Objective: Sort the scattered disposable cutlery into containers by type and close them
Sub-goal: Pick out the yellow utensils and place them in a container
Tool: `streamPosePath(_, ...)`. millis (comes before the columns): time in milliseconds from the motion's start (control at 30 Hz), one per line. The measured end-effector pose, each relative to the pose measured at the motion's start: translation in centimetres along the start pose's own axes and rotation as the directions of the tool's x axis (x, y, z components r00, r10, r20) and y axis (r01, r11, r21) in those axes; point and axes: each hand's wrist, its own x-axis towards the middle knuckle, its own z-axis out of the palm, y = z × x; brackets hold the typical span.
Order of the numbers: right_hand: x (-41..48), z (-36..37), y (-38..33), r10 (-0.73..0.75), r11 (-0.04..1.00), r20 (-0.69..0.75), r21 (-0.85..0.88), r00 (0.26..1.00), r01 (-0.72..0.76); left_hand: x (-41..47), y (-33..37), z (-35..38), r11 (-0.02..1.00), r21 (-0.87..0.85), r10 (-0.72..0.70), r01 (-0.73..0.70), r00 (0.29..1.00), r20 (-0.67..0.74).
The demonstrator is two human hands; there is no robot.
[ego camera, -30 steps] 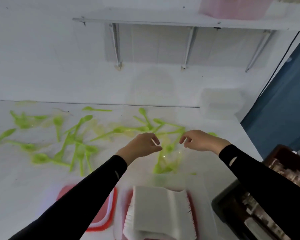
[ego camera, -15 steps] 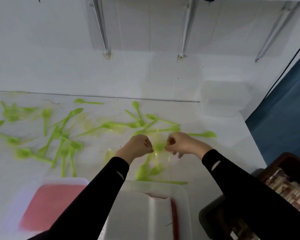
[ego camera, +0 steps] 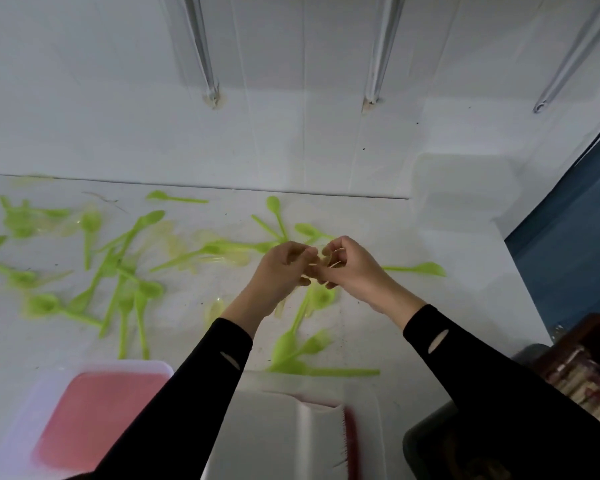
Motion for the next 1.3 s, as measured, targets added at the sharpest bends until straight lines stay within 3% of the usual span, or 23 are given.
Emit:
streamPosePath(100,0.9,-0.5,0.1,0.015,1.0,0.006,0.004,1.0,-0.015,0.3,0.0,-1.5,0.993,-0.116,-0.007,-0.013,0.985,-0.174)
streamPosePath(200,2.3,-1.1,1.3,-0.008,0.961,-0.084,-0.276,0.996,-0.016,0.6,0.5,-3.0,0.926,-0.378,-0.105,0.01,0.967,-0.233)
streamPosePath(267,3.1,-1.1,2.5,-0.02,0.882,-0.057,-0.472,0.998,-0.009,0.9,1.1,-3.2,0.876,-0.482,-0.134,0.011,0.966,-0.223)
streamPosePath(433,3.9,0.5,4.3,0.001,0.648,0.074,-0.76,0.997,0.055,2.1,3.0,-3.9,0.914,-0.397,-0.03,-0.087,0.96,-0.278)
streamPosePath(667,3.8,0.5,5.0,-0.022,0.597,0.137,-0.793,0.99,0.123,2.2,0.2,-3.7,0.985,-0.168,-0.007,-0.037,0.967,-0.253)
streamPosePath(767,4.1,0.2,5.0,-0.02,0.584,0.145,-0.802,0.989,0.129,1.9,0.1,-3.8,0.973,-0.227,-0.01,-0.04,0.976,-0.216)
streamPosePath(900,3.8,0.0,4.8,-0.01,0.515,0.266,-0.825,0.964,0.233,1.7,0.9,-3.4,0.923,-0.385,-0.06,-0.006,0.985,-0.159)
streamPosePath(1067,4.0,0.3,4.5,-0.014,0.425,0.301,-0.862,0.954,0.278,1.6,1.1,-3.3,0.974,-0.226,-0.064,0.017,0.978,-0.201)
streamPosePath(1300,4.1,-0.4,4.4,0.059,0.51,0.322,-0.823,0.945,0.249,1.6,1.4,-4.1,0.975,-0.224,-0.068,-0.002,0.951,-0.302)
